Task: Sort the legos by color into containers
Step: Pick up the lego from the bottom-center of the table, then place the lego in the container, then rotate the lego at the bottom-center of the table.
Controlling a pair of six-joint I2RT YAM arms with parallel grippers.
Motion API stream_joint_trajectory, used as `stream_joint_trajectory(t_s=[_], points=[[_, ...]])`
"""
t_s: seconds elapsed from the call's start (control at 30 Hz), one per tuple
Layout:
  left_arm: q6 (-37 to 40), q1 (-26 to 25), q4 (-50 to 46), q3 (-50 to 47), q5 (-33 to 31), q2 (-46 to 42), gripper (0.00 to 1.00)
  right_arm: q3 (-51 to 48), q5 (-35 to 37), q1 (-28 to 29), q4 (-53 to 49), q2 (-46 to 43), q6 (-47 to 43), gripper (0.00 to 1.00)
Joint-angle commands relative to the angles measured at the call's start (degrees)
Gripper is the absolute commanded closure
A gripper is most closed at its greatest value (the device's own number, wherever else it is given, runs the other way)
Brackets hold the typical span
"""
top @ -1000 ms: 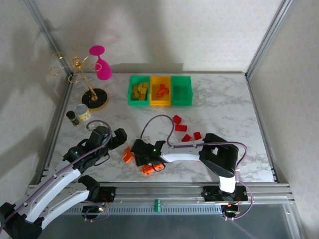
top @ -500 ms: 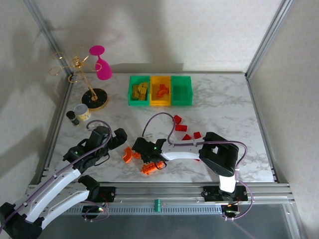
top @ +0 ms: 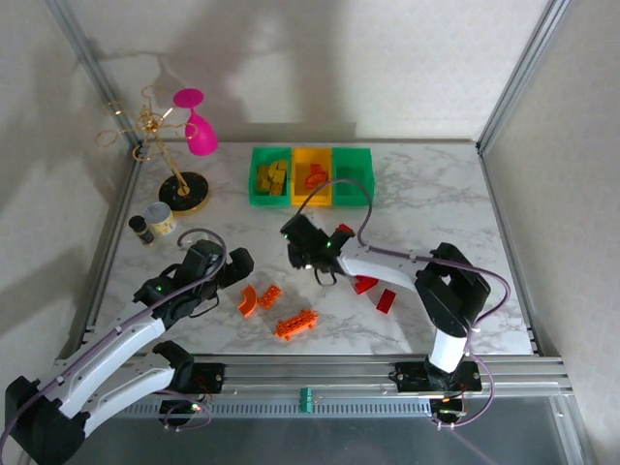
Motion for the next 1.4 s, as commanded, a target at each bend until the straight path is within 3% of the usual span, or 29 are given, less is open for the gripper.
stream_joint_trajectory(t_s=[0.0,0.37,0.47,0.53,0.73,0.93,1.13,1.37], points=[[1.87,-0.31,4.17,2.96,0.77,2.08,0.00,5.18,-1.16,-5.04,4.69,3.16,-5.91,0.71],[5.49,0.41,8.42,8.67,0.38,10.68,0.00,33.27,-2.16,-17.43,5.27,25.56,-13.08,0.68],[5.91,0.69,8.24,10.18,0.63,12.51,0.00,44.91,-3.59,-19.20,-0.65,32.75,-13.63,0.54],[5.83,0.70,8.54,10.59,1.11,12.94,0.00,48.30,-2.39,-19.22,-2.95,33.54,-14.00,0.52],[5.00,0.70,7.89,9.38,1.50,11.38,0.00,32.06,-8.36,-17.91,3.88,19.40,-13.23,0.44],[4.09,0.70,5.04,6.06,0.31,5.99,0.00,15.52,-8.40,-13.32,3.40,7.00,-9.64,0.39],[2.26,0.79,1.08,3.46,-1.13,0.87,0.00,4.50,-7.49,-3.52,1.99,-0.29,-1.39,0.34],[0.65,0.79,-3.90,2.90,-4.16,-3.42,0.00,-0.84,-2.96,6.28,-2.48,-2.49,9.35,0.28]])
